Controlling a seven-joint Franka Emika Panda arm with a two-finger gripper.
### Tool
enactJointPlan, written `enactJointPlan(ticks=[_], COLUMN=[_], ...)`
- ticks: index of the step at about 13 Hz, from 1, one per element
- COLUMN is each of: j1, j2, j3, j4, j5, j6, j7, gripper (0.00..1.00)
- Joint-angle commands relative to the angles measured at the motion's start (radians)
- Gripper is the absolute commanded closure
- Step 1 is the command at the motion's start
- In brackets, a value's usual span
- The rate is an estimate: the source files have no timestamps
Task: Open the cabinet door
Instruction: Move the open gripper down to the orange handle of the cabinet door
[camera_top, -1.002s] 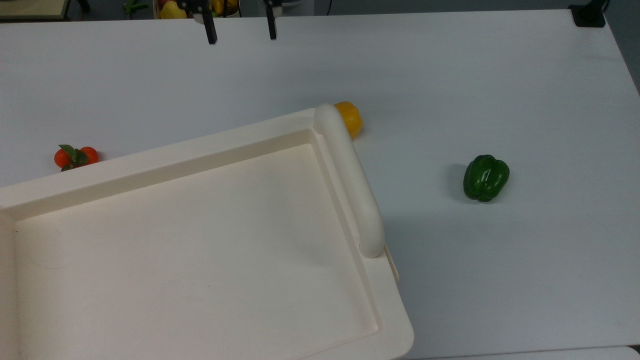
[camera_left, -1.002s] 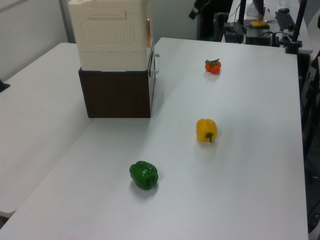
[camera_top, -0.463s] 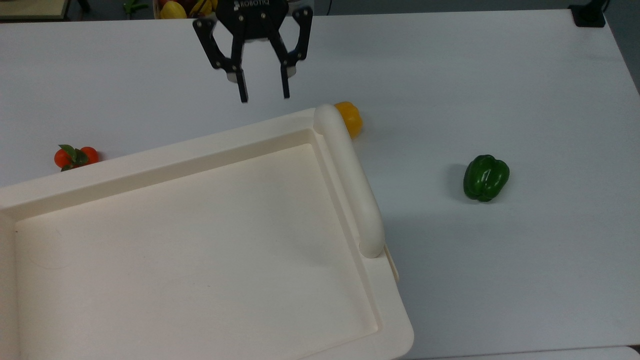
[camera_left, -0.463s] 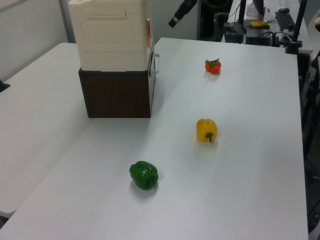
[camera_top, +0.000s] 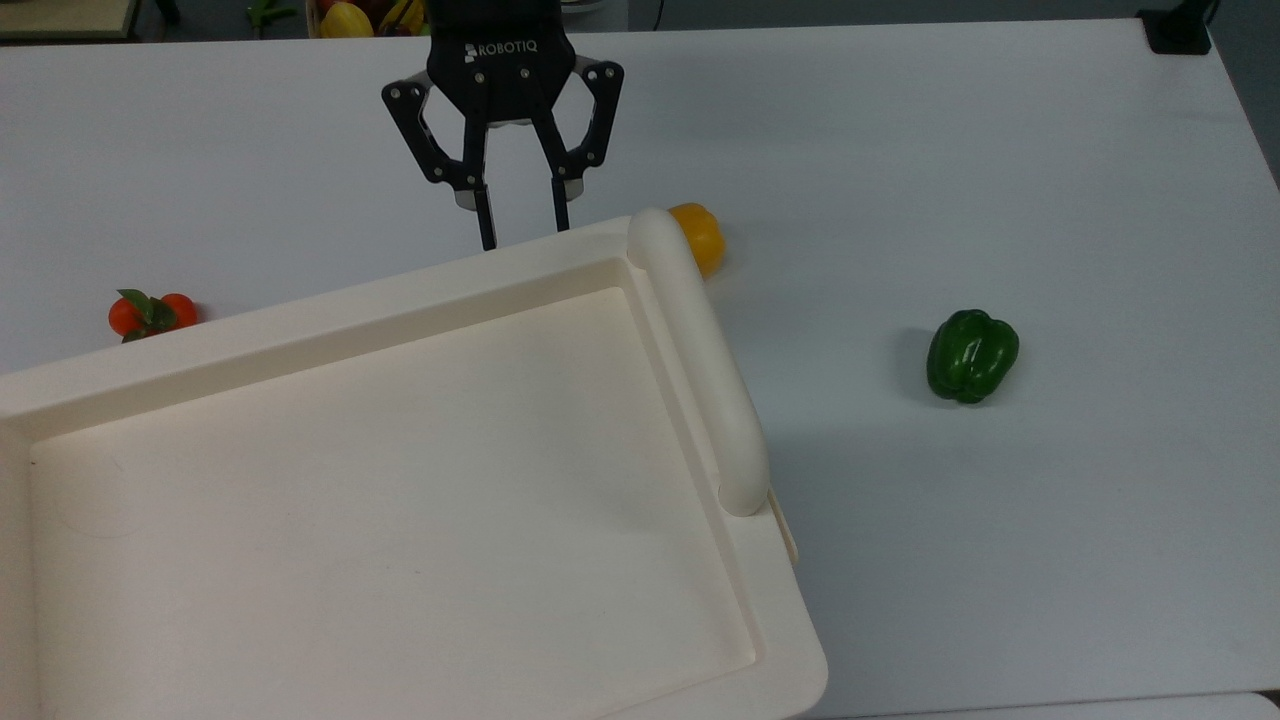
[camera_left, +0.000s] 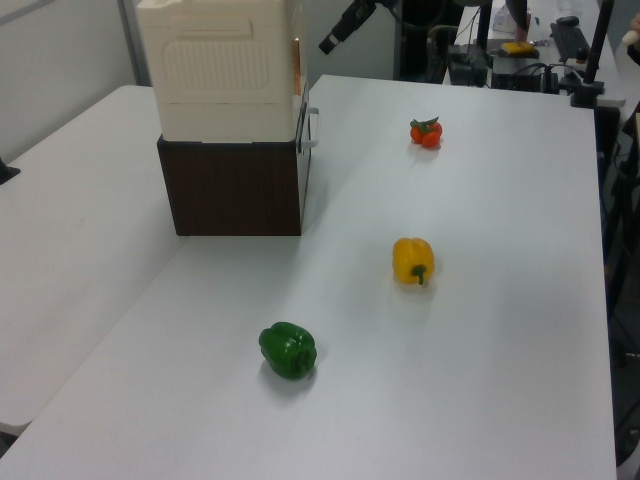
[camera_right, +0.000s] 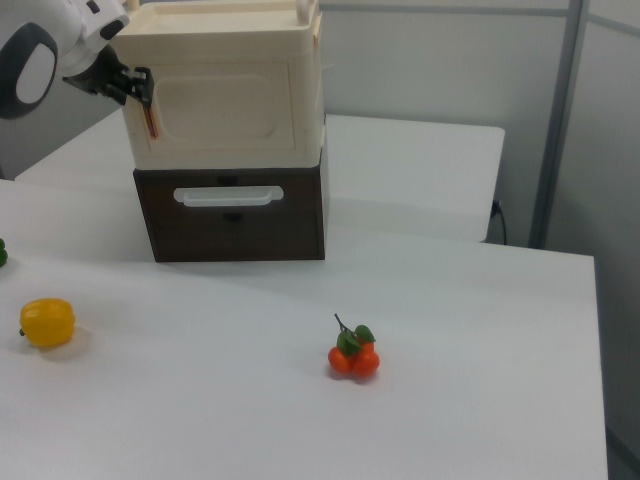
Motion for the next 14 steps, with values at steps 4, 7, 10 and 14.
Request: enactJointPlan(ticks=[4, 7, 10, 14], j1=[0.025, 0.038, 0.038, 0.035], j2=[0.086, 0.120, 0.132, 0.123], j3=[-0.005, -0.002, -0.002, -0.002], j4=[0.045, 0.047, 0.047, 0.038], j5=[-0.005, -0.042, -0.078, -0.112], j6=[0.165, 0.224, 0.232, 0.230], j7=[-0.046, -0.044, -0.044, -0.044], gripper=[0.54, 0.54, 0.76, 1.00])
